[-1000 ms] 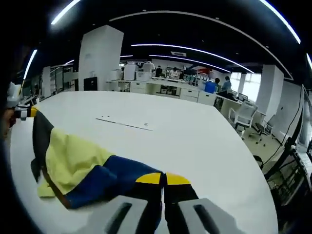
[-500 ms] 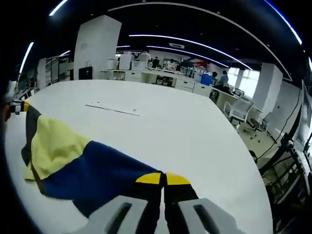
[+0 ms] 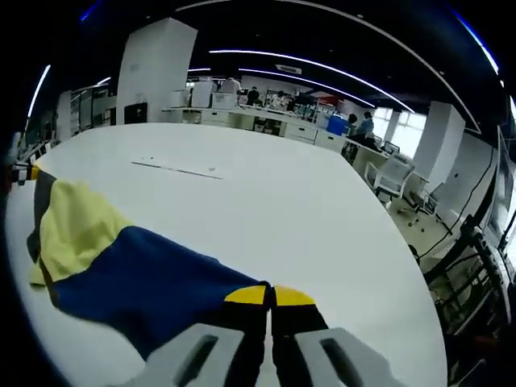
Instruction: Fold the garment on the visible template until the final outline fits inside the template.
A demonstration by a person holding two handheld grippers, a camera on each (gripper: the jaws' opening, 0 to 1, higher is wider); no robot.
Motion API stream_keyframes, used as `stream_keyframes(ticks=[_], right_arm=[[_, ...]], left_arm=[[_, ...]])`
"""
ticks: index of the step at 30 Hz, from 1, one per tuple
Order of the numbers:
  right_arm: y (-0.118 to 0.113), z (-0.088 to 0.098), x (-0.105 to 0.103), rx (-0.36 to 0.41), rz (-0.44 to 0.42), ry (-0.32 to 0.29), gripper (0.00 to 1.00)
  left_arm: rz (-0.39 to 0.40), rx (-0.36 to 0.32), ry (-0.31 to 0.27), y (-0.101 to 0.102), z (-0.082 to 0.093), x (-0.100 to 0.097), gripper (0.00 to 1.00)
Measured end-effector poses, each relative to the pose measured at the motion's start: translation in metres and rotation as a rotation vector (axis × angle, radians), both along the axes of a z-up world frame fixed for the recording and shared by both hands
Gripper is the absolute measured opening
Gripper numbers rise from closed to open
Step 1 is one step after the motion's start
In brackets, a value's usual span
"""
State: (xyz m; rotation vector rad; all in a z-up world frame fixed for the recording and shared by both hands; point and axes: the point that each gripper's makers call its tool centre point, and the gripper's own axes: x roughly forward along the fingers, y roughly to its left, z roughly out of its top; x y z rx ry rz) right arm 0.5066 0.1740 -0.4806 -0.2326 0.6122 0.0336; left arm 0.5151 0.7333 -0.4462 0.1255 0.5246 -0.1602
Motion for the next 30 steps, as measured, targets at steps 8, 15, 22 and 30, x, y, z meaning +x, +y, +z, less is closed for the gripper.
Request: stream_keyframes(ticks=[8,15,22,30], right_arm=[[0.0,-0.004,-0.002,0.013,0.013,0.011,0.0],[0.009,0.004,-0.002,0.032,0.045,-0.03,0.11],[0.033,0.018,-0.008,0.052,0.132,-0.061,0.32],[0.085,0.019,-0.031,0.063,0.36,-0.015,0.5]], left_arm=[[0.011,0.003,-0.001,0.005,0.0,-0.006,0.0],[-0.09,0.105,-0.047,-0.007,0.006,-0.006,0.13],[-0.245,0.13,-0.068,-0.04,0.007,-0.019,0.28],[-0.439,0.142,-0.074,-0.081,0.001,-0.043,0.4]])
